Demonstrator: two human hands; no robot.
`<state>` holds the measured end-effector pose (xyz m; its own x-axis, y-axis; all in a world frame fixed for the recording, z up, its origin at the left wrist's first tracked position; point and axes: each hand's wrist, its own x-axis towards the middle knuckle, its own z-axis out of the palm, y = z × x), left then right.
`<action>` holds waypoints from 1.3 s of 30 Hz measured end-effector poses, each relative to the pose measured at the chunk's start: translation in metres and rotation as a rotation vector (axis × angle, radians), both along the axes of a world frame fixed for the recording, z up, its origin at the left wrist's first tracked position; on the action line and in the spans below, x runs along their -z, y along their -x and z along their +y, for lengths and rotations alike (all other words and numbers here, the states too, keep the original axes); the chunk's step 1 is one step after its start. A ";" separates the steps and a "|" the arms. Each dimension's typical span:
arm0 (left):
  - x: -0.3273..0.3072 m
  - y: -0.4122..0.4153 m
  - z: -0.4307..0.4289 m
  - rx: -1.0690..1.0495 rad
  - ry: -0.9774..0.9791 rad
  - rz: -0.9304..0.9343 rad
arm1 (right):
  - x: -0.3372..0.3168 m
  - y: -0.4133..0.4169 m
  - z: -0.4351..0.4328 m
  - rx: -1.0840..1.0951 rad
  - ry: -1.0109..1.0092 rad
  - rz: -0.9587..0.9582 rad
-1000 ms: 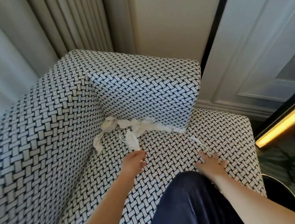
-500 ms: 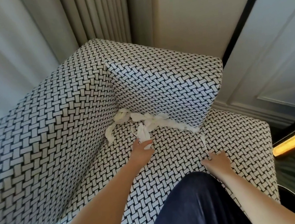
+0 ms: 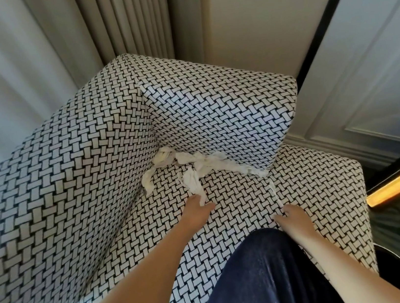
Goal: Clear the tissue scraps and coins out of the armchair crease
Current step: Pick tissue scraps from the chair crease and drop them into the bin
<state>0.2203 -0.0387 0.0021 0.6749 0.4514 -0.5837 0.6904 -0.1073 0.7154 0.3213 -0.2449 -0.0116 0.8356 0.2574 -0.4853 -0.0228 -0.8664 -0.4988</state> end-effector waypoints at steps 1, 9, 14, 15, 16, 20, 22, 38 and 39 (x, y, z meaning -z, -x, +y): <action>0.001 0.002 -0.003 -0.009 0.017 -0.005 | -0.002 0.001 0.000 0.021 -0.038 -0.011; -0.012 0.013 -0.034 0.013 0.046 -0.103 | -0.024 0.010 0.008 0.020 -0.279 -0.117; -0.031 0.011 -0.046 0.052 0.004 -0.190 | -0.043 0.015 0.011 -0.001 -0.437 -0.102; -0.036 0.009 -0.048 0.064 0.001 -0.210 | -0.048 0.016 0.011 0.003 -0.467 -0.095; -0.042 0.008 -0.050 0.079 -0.001 -0.232 | -0.052 0.015 0.010 0.006 -0.495 -0.094; -0.065 -0.001 -0.065 0.137 0.012 -0.314 | -0.068 0.016 0.000 0.012 -0.588 -0.123; -0.071 -0.005 -0.074 0.133 0.050 -0.344 | -0.075 0.016 -0.007 0.008 -0.604 -0.153; -0.109 -0.039 -0.210 0.454 0.149 -0.363 | -0.105 0.016 -0.144 0.154 -0.576 -0.317; -0.109 -0.040 -0.221 0.475 0.161 -0.355 | -0.104 0.017 -0.157 0.167 -0.575 -0.314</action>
<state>0.2604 -0.2597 0.1107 0.9462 -0.0214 -0.3228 0.3108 -0.2160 0.9256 0.3044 -0.4015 0.0927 0.9656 0.2574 -0.0375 0.0879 -0.4587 -0.8842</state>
